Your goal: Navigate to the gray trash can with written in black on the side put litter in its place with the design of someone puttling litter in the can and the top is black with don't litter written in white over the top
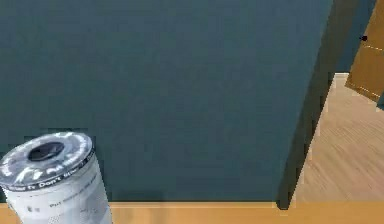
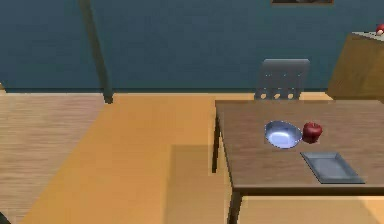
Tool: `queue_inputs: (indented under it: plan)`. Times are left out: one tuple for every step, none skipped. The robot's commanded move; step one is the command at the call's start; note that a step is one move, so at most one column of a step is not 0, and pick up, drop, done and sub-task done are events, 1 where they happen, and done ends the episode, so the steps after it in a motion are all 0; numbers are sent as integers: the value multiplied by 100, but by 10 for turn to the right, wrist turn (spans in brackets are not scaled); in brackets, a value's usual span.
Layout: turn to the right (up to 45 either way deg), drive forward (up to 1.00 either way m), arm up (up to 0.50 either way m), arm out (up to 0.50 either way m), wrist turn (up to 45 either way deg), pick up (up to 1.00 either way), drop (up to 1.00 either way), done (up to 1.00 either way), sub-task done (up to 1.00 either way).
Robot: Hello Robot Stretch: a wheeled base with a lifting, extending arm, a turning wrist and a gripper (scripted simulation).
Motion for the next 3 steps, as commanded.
queue_inputs:
  plan:
    - [0, 35, 0, 0, 0, 0, 0, 0, 0]
    - [-450, 0, 0, 0, 0, 0, 0, 0, 0]
    - [0, 0, 0, 0, 0, 0, 0, 100, 0]
